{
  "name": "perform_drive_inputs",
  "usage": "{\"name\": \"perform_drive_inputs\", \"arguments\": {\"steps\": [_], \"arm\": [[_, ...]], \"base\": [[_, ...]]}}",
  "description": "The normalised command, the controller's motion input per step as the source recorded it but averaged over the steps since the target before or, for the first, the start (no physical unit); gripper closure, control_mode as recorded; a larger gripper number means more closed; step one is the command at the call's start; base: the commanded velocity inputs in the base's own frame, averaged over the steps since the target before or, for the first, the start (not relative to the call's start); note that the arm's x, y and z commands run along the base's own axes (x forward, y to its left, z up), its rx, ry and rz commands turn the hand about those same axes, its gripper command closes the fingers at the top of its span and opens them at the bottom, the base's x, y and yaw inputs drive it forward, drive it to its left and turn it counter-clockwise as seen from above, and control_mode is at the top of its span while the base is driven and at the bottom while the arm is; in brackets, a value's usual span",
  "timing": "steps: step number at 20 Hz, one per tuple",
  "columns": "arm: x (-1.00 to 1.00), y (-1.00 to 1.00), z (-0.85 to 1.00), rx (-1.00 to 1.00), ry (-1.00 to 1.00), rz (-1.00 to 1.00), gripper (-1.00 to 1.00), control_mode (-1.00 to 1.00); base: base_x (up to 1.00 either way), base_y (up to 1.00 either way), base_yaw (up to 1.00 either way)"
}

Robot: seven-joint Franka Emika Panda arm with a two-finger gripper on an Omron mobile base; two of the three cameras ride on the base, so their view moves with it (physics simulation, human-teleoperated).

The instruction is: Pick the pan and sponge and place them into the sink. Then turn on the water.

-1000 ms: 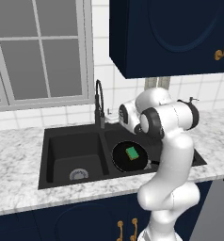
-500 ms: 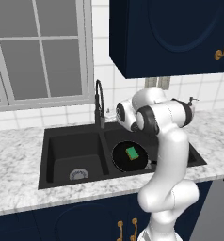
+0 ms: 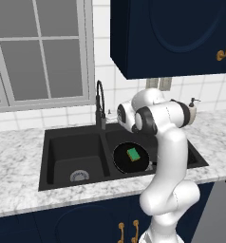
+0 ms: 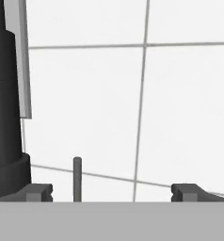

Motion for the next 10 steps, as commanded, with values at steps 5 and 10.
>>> {"name": "perform_drive_inputs", "arguments": {"steps": [5, 10], "arm": [[0.08, 0.25, 0.0, 0.0, 0.0, -0.04, -1.0, -1.0], [0.1, 0.23, 0.0, 0.0, 0.0, -0.02, -1.0, -1.0]], "base": [[0.0, 0.0, 0.0], [0.0, 0.0, 0.0]]}}
